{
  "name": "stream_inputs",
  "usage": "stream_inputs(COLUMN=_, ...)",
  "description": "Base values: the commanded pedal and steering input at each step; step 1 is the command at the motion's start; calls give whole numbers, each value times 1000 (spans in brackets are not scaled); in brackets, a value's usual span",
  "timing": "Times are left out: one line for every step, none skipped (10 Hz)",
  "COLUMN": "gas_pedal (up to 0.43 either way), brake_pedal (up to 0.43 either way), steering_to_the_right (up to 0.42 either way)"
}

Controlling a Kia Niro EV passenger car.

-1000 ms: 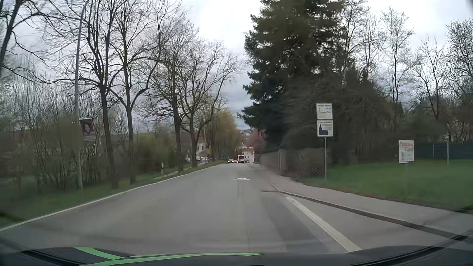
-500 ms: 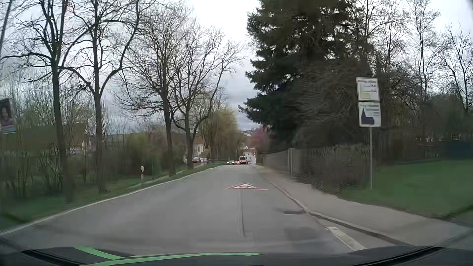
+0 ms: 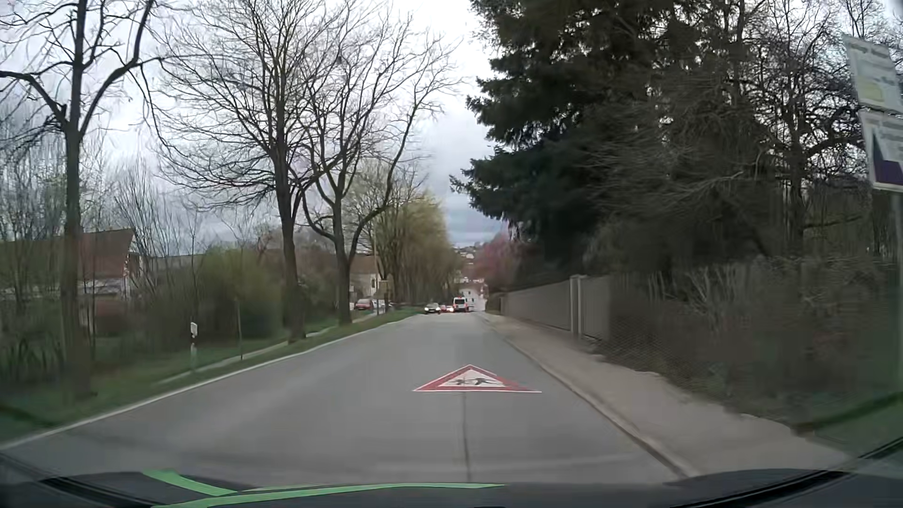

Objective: Follow the waypoints while adhering to traffic rules and regulations

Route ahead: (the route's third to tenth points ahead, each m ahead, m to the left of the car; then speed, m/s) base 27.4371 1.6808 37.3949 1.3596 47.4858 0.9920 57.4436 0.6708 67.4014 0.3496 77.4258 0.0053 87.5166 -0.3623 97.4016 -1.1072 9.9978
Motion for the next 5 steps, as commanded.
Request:
stream_inputs(gas_pedal=0, brake_pedal=0, steering_to_the_right=6)
stream_inputs(gas_pedal=0, brake_pedal=0, steering_to_the_right=6)
stream_inputs(gas_pedal=0, brake_pedal=0, steering_to_the_right=6)
stream_inputs(gas_pedal=0, brake_pedal=0, steering_to_the_right=6)
stream_inputs(gas_pedal=0, brake_pedal=0, steering_to_the_right=5)
